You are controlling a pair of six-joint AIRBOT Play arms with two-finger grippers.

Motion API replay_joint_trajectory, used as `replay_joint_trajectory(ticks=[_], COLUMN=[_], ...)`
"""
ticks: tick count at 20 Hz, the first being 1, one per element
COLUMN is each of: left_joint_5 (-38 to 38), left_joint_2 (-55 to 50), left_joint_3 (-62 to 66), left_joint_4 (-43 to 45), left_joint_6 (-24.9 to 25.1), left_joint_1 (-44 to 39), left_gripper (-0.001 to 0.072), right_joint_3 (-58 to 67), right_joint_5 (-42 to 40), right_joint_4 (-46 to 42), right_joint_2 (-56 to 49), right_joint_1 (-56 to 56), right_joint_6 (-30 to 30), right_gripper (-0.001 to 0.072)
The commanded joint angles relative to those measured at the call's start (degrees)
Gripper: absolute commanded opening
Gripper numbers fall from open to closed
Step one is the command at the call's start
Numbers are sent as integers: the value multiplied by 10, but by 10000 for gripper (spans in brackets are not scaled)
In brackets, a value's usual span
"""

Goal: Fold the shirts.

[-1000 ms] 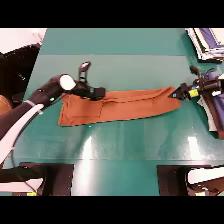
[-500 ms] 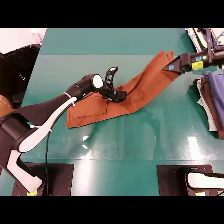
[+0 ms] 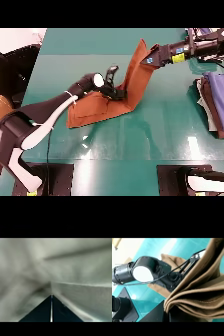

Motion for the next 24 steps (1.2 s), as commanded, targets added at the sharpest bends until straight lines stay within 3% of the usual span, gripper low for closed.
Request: replay_joint_trajectory(ticks=[1,5,8,9,11,12,17,20,24], left_joint_5=[-59,-113,-130,-134,-143,-148,-195,-202,-200], left_joint_2=[59,184,273,295,330,342,354,354,353], left_joint_3=[1,1,1,1,1,1,0,0,0], left_joint_4=[78,184,234,246,257,258,262,261,233], left_joint_6=[-1,0,0,0,1,2,15,15,15], left_joint_1=[51,152,225,243,273,286,306,306,306], left_gripper=[26,27,27,27,27,27,27,27,27], right_joint_3=[2,2,2,2,3,3,-5,-81,-215], right_joint_5=[-29,-82,-180,-217,-267,-273,-180,-172,-168], right_joint_4=[9,9,10,26,74,79,-2,-73,-73], right_joint_2=[-3,-35,-87,-109,-150,-164,-159,-107,-61], right_joint_1=[39,137,249,288,348,365,324,238,74], right_joint_6=[0,-7,-15,-25,-68,-76,-63,-37,-2], right_gripper=[15,15,24,128,433,513,507,508,511])
